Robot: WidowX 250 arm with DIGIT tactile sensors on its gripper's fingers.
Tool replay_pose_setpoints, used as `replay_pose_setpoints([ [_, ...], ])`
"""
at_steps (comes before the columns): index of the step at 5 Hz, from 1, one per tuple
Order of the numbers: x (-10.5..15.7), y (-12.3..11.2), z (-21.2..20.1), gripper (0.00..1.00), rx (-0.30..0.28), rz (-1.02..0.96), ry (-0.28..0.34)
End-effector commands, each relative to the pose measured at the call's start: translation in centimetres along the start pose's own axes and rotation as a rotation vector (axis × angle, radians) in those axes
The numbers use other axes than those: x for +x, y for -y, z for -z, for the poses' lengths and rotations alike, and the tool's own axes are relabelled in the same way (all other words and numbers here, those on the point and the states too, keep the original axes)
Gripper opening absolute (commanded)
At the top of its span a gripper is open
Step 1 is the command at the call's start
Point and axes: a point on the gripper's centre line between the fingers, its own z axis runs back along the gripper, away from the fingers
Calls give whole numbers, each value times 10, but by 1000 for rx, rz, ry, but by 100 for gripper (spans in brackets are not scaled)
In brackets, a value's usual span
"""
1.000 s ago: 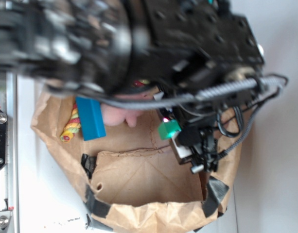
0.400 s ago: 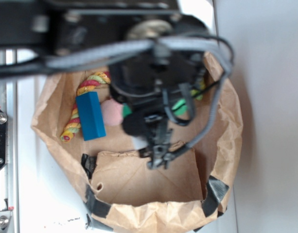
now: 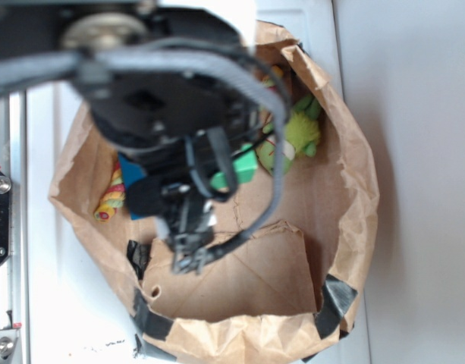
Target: Grab the green block.
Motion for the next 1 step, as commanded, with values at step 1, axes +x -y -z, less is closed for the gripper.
replay_pose_setpoints([
  [1,-3,-1,-17,0,1,13,121],
])
